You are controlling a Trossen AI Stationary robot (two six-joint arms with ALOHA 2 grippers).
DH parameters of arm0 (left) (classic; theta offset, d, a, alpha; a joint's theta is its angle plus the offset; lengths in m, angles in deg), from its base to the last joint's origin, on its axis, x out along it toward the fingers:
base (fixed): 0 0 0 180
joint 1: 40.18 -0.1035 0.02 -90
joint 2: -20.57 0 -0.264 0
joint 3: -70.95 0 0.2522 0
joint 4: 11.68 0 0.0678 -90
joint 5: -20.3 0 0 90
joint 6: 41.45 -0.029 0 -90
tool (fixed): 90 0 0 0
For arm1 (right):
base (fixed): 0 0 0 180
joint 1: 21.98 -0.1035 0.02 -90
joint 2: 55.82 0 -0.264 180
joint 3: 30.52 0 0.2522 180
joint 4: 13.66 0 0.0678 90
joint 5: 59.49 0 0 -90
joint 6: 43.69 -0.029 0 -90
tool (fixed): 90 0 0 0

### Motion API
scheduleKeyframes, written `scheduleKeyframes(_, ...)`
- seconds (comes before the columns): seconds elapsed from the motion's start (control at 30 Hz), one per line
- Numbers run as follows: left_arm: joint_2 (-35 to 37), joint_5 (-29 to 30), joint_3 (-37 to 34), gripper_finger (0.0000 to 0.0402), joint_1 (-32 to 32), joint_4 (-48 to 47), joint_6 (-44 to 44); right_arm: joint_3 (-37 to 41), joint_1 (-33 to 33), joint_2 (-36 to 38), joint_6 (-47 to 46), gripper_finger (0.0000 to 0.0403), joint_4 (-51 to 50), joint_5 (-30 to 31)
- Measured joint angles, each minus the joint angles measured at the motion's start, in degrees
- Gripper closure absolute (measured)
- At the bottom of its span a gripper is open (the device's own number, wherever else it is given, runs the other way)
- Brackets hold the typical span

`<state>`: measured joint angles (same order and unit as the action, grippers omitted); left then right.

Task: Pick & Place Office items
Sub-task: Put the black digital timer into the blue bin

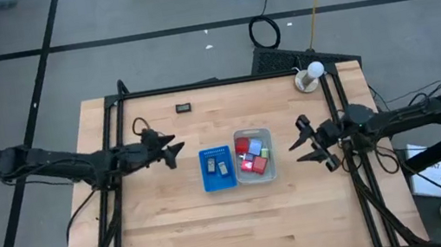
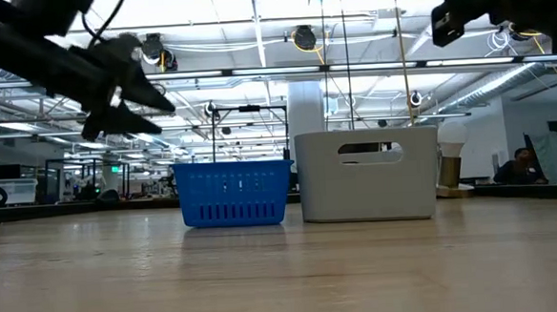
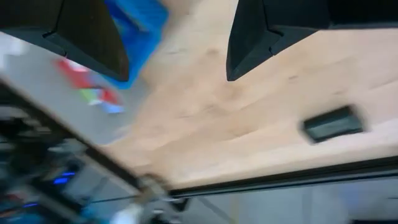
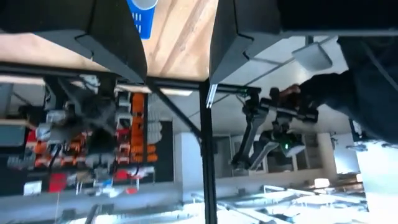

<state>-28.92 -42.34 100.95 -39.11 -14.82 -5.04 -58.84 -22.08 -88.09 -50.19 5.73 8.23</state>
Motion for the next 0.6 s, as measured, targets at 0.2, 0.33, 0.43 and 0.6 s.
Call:
scheduleKeyframes(0.2, -5.94, -0.14, 3.43, 0.0131, -5.83, -3.06, 0.06, 3.29, 0.00, 5.36, -0.09, 0.0238, 0.05, 4.73)
scheduleKeyframes(0.33, -10.14, -2.94, 8.31, 0.0131, -14.11, -11.87, -1.77, 4.31, 0.00, 6.30, 0.13, 0.0238, 0.05, 8.86)
scheduleKeyframes(0.43, -14.21, -9.38, 12.42, 0.0131, -21.70, -17.51, -2.53, 4.39, 0.02, 6.28, 0.13, 0.0238, 0.12, 9.01)
scheduleKeyframes(0.6, -23.28, -20.77, 20.15, 0.0131, -31.08, -20.85, -7.98, 4.39, 0.02, 6.28, 0.13, 0.0238, 0.31, 8.96)
